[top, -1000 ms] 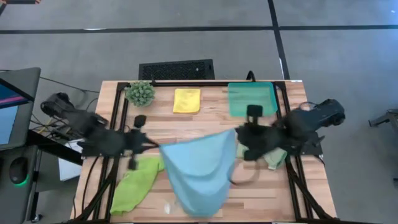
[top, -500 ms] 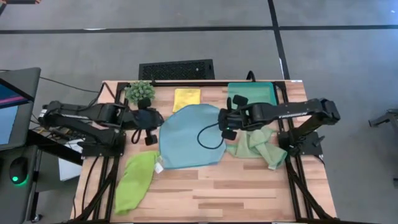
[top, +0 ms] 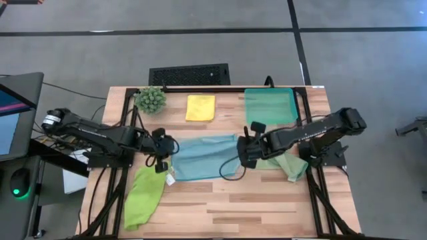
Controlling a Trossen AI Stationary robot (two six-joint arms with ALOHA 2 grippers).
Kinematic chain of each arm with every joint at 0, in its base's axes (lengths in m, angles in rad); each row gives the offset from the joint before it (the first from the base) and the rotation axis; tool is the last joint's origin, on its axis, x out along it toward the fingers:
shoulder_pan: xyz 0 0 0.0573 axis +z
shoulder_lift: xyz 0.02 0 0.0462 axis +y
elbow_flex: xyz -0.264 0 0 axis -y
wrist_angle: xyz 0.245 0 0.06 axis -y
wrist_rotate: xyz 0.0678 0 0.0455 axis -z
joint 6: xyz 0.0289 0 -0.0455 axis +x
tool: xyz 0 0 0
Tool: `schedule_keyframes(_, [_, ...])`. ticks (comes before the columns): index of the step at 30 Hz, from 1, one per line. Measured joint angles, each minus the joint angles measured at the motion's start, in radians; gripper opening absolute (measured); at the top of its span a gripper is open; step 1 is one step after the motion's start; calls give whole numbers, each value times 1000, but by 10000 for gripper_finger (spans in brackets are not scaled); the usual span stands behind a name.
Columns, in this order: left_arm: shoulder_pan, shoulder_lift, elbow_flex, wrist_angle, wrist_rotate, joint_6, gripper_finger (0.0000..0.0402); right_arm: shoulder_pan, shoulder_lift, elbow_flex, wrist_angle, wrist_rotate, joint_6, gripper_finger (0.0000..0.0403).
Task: Fold microfiber towels
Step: Fold the blue microfiber cloth
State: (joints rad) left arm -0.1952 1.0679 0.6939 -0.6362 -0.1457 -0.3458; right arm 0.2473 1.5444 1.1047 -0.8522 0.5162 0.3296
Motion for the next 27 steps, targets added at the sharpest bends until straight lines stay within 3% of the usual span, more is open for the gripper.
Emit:
schedule_keyframes(12, [-95,6,-94,190,17,-86,0,107,0,-118,219,-21,148,0])
schedule_keyframes(21, [-166,11,-94,205,26,-103,0,162,3,-119,226,-21,234,0])
schedule_keyframes(27, [-205,46,-94,228,1,-111,0,200,80,-117,248,-2,296,0])
